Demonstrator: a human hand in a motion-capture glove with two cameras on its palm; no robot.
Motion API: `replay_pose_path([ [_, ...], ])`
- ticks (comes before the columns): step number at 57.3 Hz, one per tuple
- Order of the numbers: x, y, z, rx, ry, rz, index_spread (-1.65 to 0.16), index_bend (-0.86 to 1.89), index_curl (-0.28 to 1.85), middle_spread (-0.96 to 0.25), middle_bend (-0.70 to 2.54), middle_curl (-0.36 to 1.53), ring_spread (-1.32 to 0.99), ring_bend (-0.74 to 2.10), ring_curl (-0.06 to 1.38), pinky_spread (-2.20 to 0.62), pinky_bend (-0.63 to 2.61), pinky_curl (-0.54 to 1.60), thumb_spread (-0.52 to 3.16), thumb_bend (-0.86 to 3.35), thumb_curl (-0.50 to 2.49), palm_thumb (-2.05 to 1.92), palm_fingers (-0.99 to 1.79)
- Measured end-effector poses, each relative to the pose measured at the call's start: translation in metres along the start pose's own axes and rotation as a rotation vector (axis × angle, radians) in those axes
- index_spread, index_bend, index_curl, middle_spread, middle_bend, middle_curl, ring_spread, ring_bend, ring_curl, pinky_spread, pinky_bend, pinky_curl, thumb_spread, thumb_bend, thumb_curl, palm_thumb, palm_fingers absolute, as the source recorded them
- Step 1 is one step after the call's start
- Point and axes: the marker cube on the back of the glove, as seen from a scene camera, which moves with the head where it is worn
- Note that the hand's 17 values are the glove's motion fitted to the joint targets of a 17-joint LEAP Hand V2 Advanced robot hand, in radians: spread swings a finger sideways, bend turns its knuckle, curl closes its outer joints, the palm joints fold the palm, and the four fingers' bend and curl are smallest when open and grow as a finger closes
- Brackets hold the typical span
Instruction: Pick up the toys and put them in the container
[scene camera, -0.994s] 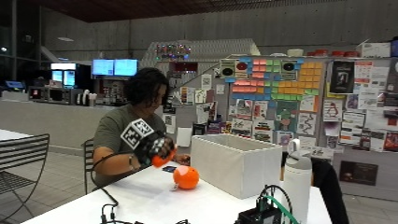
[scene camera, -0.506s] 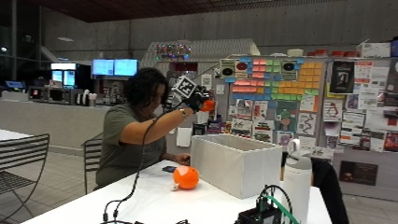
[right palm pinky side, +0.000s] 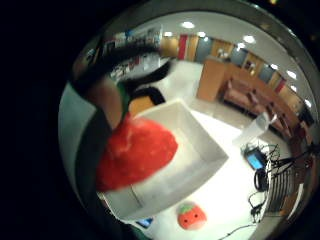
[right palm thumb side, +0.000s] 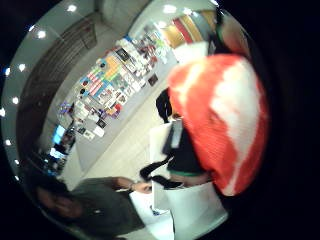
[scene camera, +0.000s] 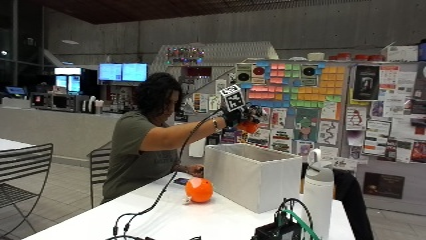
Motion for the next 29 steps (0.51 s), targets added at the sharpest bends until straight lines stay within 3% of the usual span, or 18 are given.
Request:
replay_pose_path([
  [3,0.008,0.012,0.001,-0.087,-0.019,0.035,-0.48,0.26,0.85,-0.36,1.00,0.95,-0.40,1.39,0.72,-0.38,1.10,0.62,1.27,-0.03,0.73,0.13,0.46],
  [4,0.010,0.016,0.000,-0.111,-0.030,0.048,-0.48,0.21,0.81,-0.33,0.81,0.89,-0.38,1.12,0.65,-0.27,1.11,0.62,1.17,-0.14,0.69,-0.02,-0.12],
  [7,0.017,0.031,-0.006,-0.146,-0.074,0.085,-0.45,0.21,0.80,-0.27,0.64,0.81,-0.30,0.84,0.62,-0.18,1.17,0.64,1.07,-0.14,0.64,-0.10,-0.40],
  [15,0.046,0.096,-0.027,-0.097,-0.039,0.139,-0.42,0.11,0.65,-0.16,0.32,0.65,-0.20,0.47,0.41,-0.03,1.11,0.53,0.94,-0.13,0.53,-0.16,-0.25],
  [22,0.090,0.170,-0.017,-0.105,0.169,0.099,-0.40,0.13,0.57,-0.13,0.30,0.61,-0.18,0.52,0.40,0.00,1.00,0.47,0.93,-0.12,0.44,-0.16,-0.04],
  [29,0.105,0.241,0.032,-0.109,0.089,0.258,-0.40,0.14,0.51,-0.13,0.30,0.58,-0.20,0.64,0.41,0.00,0.95,0.43,0.95,-0.11,0.37,-0.14,0.10],
])
